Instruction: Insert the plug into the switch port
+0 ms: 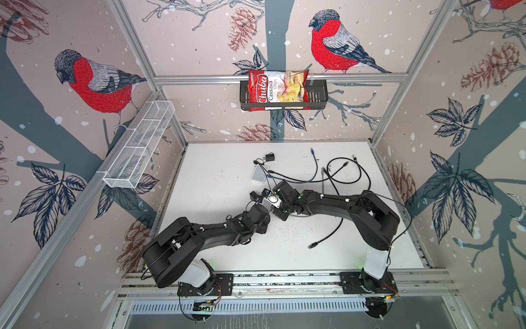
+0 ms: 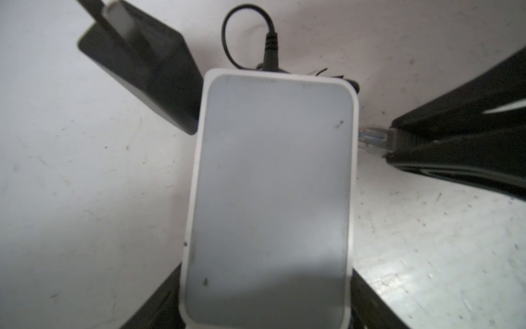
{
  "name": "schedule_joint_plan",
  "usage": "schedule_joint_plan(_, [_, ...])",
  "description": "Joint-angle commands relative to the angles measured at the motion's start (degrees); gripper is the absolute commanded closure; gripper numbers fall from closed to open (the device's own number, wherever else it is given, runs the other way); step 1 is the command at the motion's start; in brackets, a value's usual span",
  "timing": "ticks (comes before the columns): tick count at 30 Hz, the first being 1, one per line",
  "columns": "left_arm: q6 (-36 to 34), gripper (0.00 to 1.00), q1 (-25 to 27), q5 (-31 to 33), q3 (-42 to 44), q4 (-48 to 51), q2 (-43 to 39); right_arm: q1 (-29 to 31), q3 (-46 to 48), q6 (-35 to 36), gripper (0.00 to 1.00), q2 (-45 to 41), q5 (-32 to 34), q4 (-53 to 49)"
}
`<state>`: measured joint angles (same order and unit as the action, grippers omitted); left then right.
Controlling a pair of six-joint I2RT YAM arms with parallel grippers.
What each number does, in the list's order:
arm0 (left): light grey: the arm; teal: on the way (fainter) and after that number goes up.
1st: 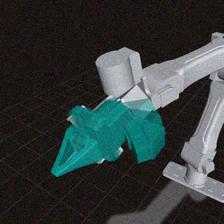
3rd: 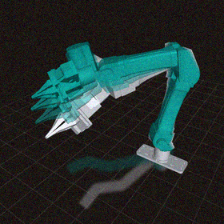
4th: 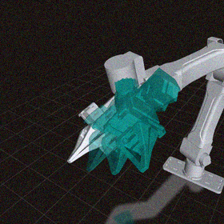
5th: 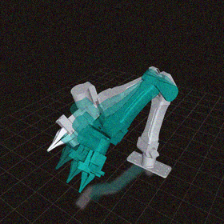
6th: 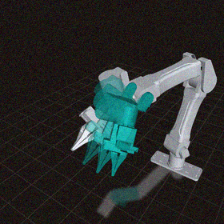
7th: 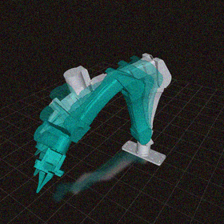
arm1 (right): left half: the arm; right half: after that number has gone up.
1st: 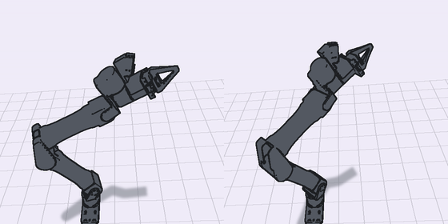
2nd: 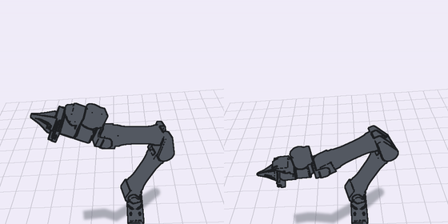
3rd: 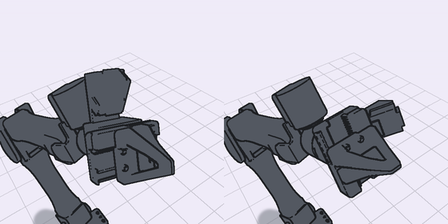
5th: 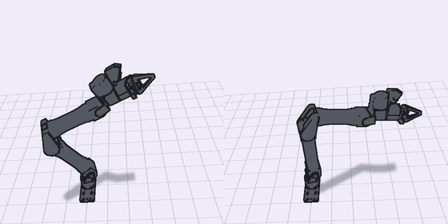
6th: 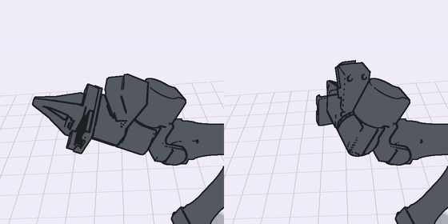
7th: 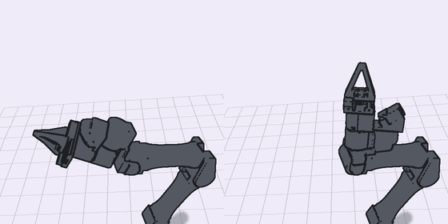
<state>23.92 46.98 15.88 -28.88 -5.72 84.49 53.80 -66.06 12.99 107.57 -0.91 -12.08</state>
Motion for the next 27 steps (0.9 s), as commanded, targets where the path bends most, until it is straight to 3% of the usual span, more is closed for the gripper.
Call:
schedule_joint_plan(1, [-3.5, 0.35, 0.8, -11.5, -0.2, 3.1, 1.4, 1.5, 0.2, 3.4, 1.00, -1.3, -4.8, 9.4])
schedule_joint_plan(14, [-4.4, 0.36, 1.0, -14.1, -2.2, 3.9, 2.5, 3.8, 1.4, 6.5, 1.00, -0.3, -5.6, 12.2])
schedule_joint_plan(27, [-9.4, 0.38, 2.9, -21.0, -3.5, 4.8, 3.2, 4.3, 6.3, 13.0, 1.00, -2.2, -6.1, 24.9])
